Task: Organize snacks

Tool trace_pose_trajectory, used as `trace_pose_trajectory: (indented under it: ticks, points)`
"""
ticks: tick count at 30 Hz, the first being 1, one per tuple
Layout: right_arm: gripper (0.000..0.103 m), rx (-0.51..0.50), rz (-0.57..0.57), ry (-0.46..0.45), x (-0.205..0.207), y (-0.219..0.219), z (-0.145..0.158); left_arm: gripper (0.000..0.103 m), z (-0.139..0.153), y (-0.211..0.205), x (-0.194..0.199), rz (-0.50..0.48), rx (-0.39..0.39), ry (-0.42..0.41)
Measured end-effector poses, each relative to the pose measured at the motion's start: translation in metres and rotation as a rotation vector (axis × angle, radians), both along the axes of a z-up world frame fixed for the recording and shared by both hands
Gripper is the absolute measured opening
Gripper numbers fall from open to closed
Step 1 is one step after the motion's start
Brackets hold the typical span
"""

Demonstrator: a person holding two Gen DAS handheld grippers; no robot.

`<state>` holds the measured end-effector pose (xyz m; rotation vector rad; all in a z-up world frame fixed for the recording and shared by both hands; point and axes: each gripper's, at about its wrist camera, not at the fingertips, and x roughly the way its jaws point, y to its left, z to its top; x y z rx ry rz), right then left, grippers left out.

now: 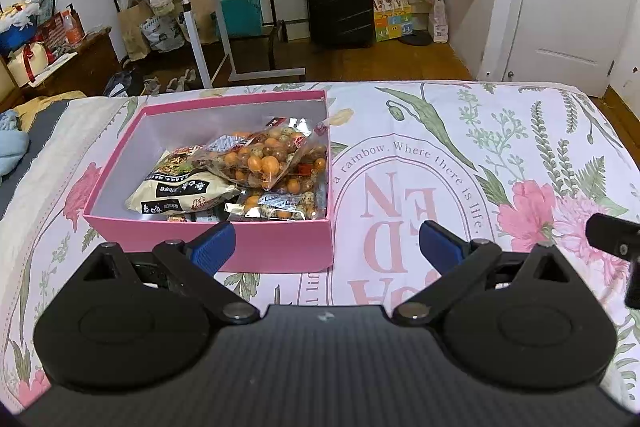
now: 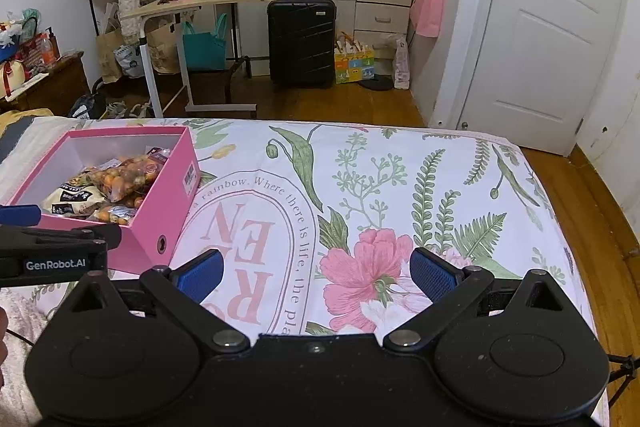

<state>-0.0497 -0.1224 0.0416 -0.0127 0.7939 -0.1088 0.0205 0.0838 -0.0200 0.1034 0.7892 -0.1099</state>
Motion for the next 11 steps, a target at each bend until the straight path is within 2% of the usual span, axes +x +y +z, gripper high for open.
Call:
trace_pose_trajectory:
  ticks: [11]
  points:
    - [0.101,0.0,0.008,0.008,0.0012,0.0014,0.0005,0.1,0.0038,0.0021,-0.0018,0.014,0.0,-0.004]
